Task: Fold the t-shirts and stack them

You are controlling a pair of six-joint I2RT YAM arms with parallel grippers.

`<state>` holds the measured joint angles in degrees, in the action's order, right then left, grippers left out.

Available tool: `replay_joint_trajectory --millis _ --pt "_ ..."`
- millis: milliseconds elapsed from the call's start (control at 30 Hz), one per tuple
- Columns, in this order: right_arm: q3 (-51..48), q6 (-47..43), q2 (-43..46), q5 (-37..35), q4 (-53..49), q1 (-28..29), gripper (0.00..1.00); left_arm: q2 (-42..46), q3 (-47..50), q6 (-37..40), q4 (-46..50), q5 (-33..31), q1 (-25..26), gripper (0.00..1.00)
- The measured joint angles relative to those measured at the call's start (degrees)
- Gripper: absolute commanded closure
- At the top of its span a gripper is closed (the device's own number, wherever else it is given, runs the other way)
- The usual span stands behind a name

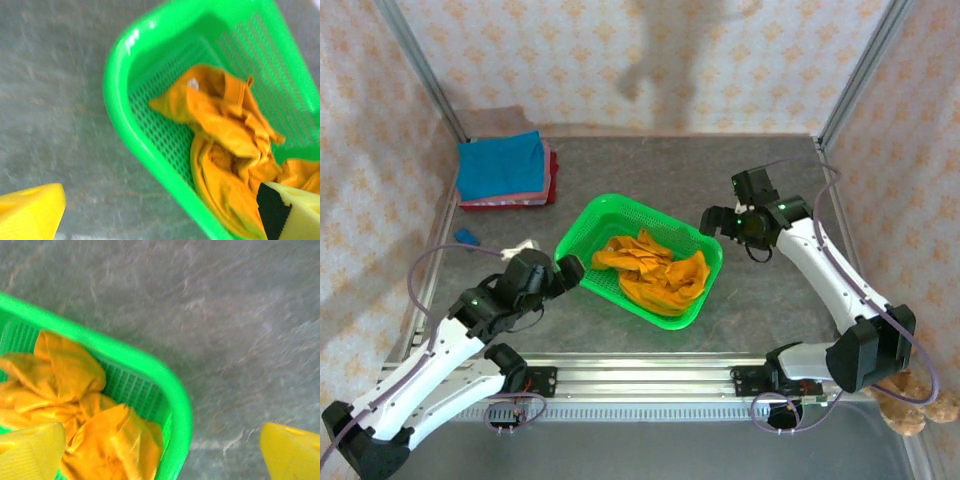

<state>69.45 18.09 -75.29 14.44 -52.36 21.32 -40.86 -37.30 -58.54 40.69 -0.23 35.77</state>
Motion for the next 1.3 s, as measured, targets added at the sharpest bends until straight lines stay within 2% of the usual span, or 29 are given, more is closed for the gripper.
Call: replay_joint_trajectory --millis 100,233,400,600,867,1100,1300 --pt "0.0 1.14 0.0 2.1 -1.14 1.57 0.01 -3.54 2.56 -3.34 -4.28 1.05 3.89 0.01" --pt "0.0 1.86 0.02 3.63 -2.32 1.9 0.01 -13.55 3.5 -6.29 -12.74 2.8 8.41 0.01" --pt "-0.04 1.88 0.28 3.87 -3.5 1.9 0.01 -27.1 0.9 -6.99 -21.64 5.73 9.42 0.01" --pt "-0.2 1.88 0.55 3.82 -4.24 1.9 0.01 -39.65 -8.96 -5.44 -26.32 8.2 9.49 0.01" --pt "0.98 2.67 -1.84 1.14 -7.74 1.77 0.01 -56.41 -27.41 0.2 -27.28 14.27 6.23 0.01" --pt "7.69 2.49 -6.47 -2.64 -10.91 0.94 0.01 -68.57 -43.69 5.2 -24.09 18.95 0.66 0.01" --pt "15.06 0.42 -14.53 -3.74 -12.35 0.85 0.01 -75.58 -54.21 8.24 -21.64 22.38 -2.43 0.01"
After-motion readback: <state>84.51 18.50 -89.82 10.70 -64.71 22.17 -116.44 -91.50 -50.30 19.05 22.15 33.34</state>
